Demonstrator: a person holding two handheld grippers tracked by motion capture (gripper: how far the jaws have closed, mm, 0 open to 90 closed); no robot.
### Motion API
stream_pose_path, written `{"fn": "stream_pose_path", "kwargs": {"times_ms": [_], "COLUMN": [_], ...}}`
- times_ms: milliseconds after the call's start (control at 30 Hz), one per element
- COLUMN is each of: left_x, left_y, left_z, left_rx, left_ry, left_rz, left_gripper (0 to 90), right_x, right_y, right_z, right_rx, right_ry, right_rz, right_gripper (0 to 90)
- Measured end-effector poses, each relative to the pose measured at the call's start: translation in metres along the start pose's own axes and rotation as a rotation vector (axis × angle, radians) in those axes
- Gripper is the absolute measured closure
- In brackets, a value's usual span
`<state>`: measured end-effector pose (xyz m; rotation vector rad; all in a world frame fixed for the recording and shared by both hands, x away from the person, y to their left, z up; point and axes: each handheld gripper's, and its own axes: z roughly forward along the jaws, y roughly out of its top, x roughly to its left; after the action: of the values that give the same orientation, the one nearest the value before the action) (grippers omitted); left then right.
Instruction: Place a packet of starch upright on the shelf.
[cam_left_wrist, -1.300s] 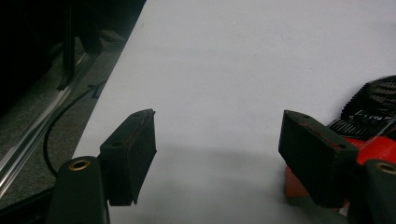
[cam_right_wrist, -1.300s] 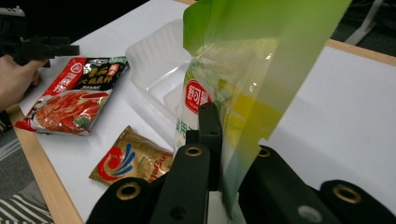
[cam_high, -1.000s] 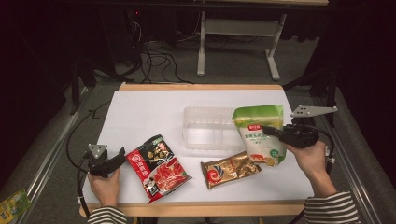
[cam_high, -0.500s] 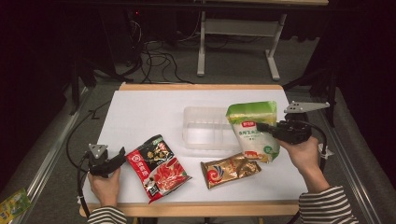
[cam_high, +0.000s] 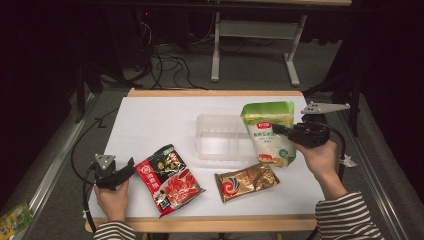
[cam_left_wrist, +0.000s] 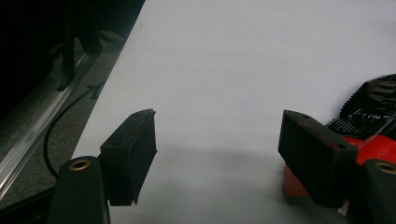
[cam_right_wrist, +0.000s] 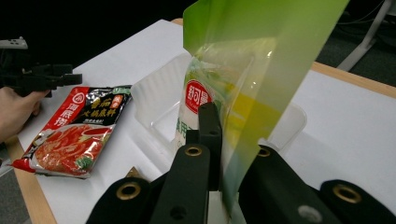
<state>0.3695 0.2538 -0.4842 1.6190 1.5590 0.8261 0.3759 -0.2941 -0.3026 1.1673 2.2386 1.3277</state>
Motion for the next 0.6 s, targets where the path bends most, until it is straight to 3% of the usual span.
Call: {"fn": "stream_pose_path", "kwargs": {"times_ms": [600], "left_x": [0.000], "left_y": [0.000], "left_z": [0.000], "left_rx": [0.001], "left_ry": [-0.002], "left_rz": [0.001], "left_gripper": [28.3], "right_x": [-0.005], "right_y": [0.020], "right_z": [0.017], "right_rx": [-0.024], "right_ry": [-0.005], "right_rz": [0.029], "right_gripper": [90.0]}}
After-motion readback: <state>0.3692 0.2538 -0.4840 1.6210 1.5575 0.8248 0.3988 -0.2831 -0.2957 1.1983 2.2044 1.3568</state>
